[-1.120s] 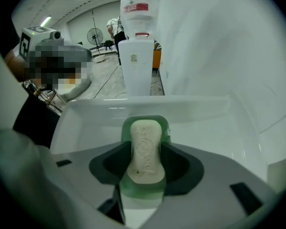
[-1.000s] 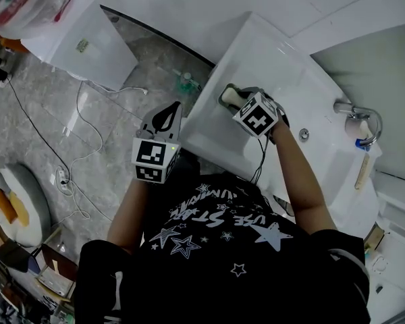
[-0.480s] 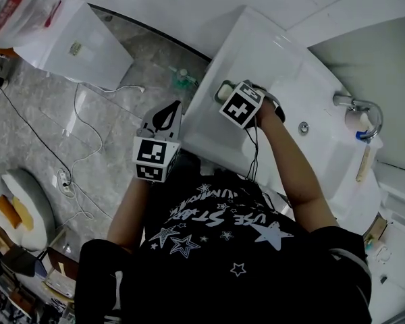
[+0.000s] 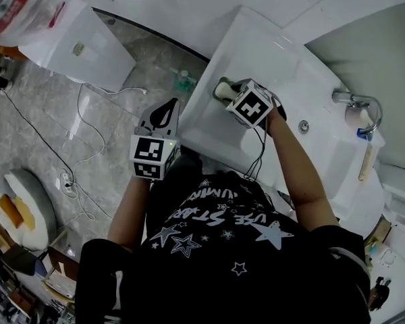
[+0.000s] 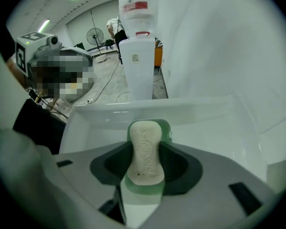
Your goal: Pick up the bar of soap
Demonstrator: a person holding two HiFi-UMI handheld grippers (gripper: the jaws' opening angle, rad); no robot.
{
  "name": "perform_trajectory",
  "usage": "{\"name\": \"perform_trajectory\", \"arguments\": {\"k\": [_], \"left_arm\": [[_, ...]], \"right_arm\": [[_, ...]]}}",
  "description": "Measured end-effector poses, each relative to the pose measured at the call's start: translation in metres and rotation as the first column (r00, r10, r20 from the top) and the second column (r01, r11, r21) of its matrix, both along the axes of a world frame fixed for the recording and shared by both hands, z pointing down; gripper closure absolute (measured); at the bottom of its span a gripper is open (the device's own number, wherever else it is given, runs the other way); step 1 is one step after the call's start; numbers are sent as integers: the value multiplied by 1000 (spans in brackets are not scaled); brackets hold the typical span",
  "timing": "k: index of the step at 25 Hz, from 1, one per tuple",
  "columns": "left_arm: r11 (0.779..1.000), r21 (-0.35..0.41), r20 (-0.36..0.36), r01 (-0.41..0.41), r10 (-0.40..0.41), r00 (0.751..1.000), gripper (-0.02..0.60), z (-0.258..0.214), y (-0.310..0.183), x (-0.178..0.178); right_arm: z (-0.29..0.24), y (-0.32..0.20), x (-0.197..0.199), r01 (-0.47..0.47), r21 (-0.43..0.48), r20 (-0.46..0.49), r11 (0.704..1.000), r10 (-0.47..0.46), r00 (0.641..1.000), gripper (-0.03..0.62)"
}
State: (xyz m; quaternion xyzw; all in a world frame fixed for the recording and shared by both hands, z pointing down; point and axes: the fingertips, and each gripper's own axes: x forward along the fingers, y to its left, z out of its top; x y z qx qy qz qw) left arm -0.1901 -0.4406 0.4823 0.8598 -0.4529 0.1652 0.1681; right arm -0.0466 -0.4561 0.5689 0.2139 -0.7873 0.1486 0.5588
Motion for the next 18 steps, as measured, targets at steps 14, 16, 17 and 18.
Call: {"name": "perform_trajectory", "arguments": {"k": [14, 16, 17, 18], "left_arm": [[995, 75, 14, 62, -63, 998, 572, -28, 32, 18], [993, 93, 19, 67, -69, 997, 572, -33, 38, 24], [992, 100, 20, 71, -74, 997, 571, -36, 41, 27], [991, 106, 21, 77, -79, 997, 572, -39, 44, 29]], "right_arm": [[-79, 3, 40, -286, 178, 374, 942, 204, 905, 411], [-94, 5, 49, -321, 208, 433, 924, 207, 877, 411], [-101, 8, 54, -331, 221, 457, 917, 203, 866, 411], [-107, 11, 57, -337, 228, 477, 913, 196, 857, 411]]}}
